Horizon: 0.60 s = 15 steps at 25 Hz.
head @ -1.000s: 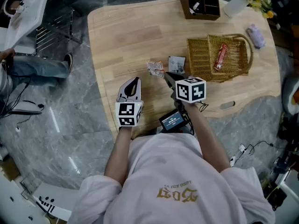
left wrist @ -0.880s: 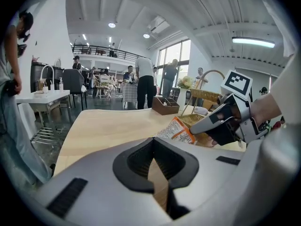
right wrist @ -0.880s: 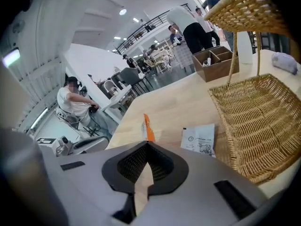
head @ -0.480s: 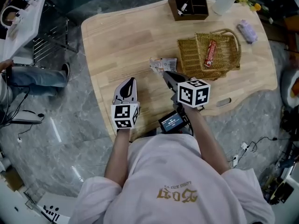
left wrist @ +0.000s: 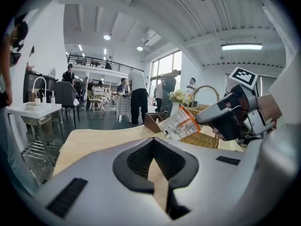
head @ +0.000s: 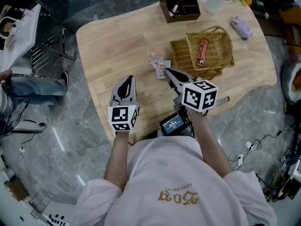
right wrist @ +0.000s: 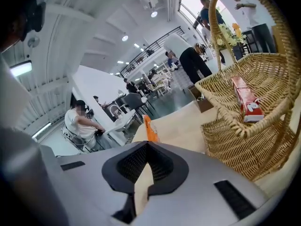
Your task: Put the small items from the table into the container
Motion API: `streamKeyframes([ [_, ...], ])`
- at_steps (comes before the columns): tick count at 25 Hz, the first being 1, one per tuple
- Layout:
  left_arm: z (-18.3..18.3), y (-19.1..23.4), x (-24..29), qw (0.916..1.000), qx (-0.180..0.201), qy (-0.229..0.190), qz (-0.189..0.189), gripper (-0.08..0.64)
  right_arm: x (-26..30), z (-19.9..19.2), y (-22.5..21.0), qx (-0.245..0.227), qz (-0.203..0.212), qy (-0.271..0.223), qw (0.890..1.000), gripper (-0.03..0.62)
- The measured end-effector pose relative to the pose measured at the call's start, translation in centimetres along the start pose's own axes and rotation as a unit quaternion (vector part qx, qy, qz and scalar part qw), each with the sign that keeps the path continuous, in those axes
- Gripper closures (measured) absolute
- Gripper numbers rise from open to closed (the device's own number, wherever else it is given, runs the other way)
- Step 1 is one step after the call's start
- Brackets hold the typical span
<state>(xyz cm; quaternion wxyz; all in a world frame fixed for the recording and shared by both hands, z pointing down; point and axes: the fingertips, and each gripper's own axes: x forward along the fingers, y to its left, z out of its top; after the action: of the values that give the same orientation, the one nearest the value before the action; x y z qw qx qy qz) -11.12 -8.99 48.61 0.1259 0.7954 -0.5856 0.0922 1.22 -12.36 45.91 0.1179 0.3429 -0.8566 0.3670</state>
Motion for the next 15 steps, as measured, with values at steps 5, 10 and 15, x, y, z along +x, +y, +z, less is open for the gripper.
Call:
streamKeyframes([
  [5,2.5,-1.1,0.8,0.9996,0.019,-0.017,-0.008,0.552,-1.3,1.8,0.2,0.0,0.003,-0.028,1.0,0.578],
  [10,4.9,-2.0,1.3,0.999,0.023,-0.035,-0.017,0.552,-2.9,3.8,0.0,0.015,0.013,-0.06,0.998,0.578],
  [15,6.7,-2.9,1.9,0.9981,0.026,-0.051,-0.023,0.552,-4.9,5.9,-0.2,0.009,0.014,-0.092,0.996,0.578],
])
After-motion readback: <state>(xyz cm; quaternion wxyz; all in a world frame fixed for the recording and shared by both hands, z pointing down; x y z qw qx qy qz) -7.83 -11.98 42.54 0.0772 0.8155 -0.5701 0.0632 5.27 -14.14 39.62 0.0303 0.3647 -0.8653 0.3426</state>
